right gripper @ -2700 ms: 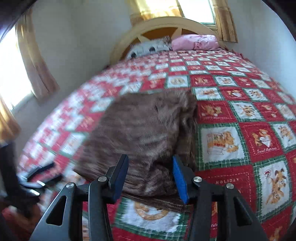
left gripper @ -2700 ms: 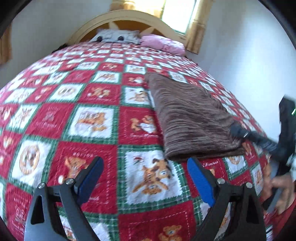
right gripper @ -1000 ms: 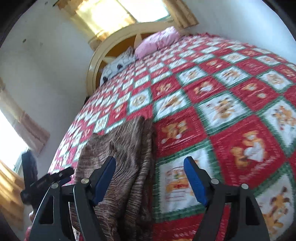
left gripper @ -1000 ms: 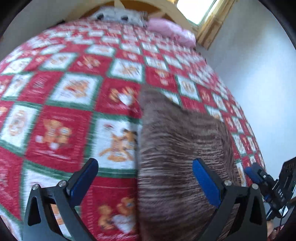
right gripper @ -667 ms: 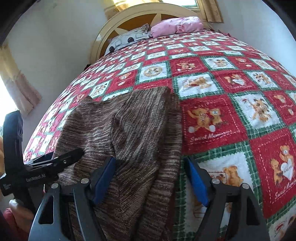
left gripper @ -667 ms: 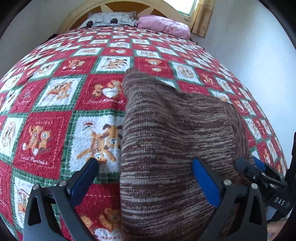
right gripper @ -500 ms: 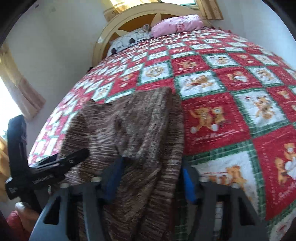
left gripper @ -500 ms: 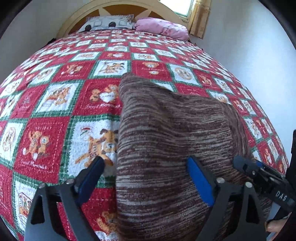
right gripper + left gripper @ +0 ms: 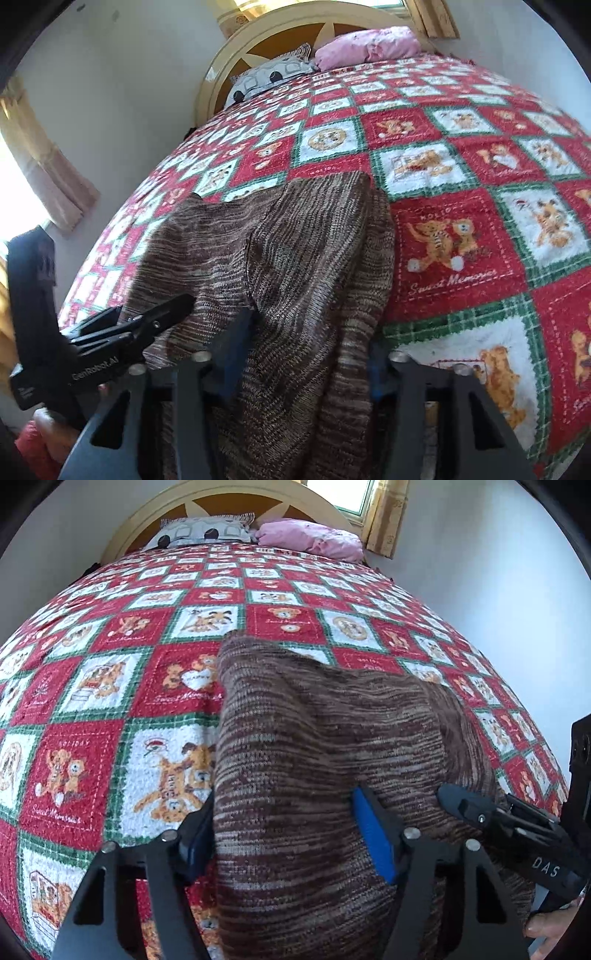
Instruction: Fold small clothes
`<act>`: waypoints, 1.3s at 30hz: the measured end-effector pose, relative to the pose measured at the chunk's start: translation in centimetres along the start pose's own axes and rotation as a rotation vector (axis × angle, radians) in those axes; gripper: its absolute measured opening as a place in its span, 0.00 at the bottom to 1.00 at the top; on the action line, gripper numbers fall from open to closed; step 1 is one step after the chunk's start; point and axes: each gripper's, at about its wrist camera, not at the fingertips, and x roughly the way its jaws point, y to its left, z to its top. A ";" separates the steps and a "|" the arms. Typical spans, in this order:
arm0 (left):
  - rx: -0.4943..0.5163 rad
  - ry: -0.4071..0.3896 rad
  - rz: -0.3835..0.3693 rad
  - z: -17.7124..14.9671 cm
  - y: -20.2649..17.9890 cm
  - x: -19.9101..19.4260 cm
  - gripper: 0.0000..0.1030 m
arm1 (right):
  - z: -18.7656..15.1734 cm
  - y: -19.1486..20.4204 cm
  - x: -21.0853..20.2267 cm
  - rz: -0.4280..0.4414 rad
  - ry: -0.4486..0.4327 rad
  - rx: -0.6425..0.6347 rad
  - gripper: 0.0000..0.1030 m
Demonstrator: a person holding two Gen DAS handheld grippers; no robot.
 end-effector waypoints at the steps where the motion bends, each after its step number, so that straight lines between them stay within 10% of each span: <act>1: 0.001 0.000 -0.003 0.0 0.0 0.0 0.66 | 0.0 -0.1 -0.1 0.023 -0.005 0.006 0.34; 6: 0.034 -0.020 0.015 0.1 -0.7 -0.8 0.34 | -0.3 1.8 -0.6 -0.060 -0.038 -0.075 0.26; 11: 0.041 -0.019 0.032 0.2 -1.0 -1.8 0.25 | -0.5 4.3 -2.2 -0.155 -0.103 -0.172 0.24; 32: 0.070 -0.042 0.101 -1.2 -0.8 -4.6 0.25 | -2.3 9.4 -5.8 -0.184 -0.198 -0.222 0.24; 39: 0.047 0.019 0.079 -1.2 0.2 -3.0 0.56 | -1.8 3.3 -3.6 -0.060 -0.068 -0.008 0.35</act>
